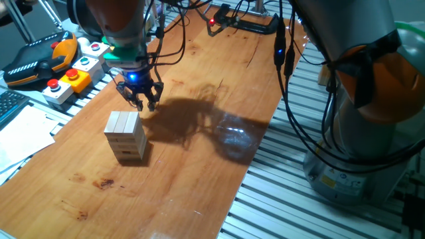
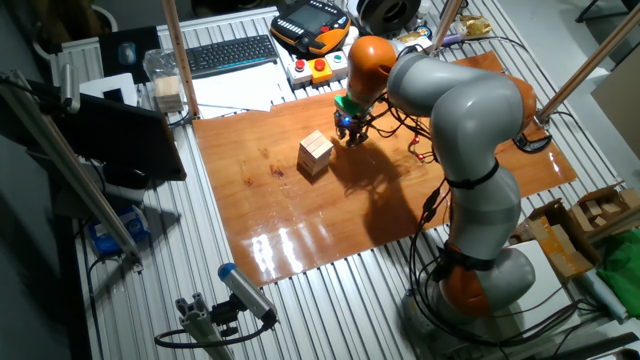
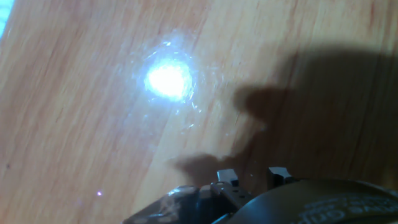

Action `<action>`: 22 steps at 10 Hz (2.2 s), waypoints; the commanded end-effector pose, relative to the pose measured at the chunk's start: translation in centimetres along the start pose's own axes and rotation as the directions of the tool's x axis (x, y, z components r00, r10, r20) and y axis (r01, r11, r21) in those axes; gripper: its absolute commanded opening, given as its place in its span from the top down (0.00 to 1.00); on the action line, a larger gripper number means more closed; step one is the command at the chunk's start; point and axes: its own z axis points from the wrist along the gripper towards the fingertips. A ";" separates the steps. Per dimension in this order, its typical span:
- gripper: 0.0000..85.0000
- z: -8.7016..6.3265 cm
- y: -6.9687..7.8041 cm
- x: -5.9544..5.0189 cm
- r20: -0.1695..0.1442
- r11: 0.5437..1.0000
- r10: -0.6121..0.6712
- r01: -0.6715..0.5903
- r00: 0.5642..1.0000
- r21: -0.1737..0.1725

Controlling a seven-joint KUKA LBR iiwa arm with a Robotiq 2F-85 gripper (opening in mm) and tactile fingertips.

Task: Play Jenga

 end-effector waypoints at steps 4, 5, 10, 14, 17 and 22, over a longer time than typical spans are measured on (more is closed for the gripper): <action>0.54 0.4 0.8 1.2 0.015 1.000 -0.010 0.010 1.000 0.001; 0.52 0.6 1.1 1.6 0.016 1.000 -0.014 0.014 1.000 0.003; 0.36 1.4 2.2 2.1 0.016 1.000 -0.005 0.005 1.000 0.000; 0.33 1.5 2.3 2.6 0.012 1.000 0.001 -0.001 1.000 0.001; 0.30 1.7 2.3 3.2 0.014 1.000 -0.002 0.002 1.000 0.004; 0.30 2.2 2.2 4.2 0.020 1.000 -0.002 0.002 1.000 0.007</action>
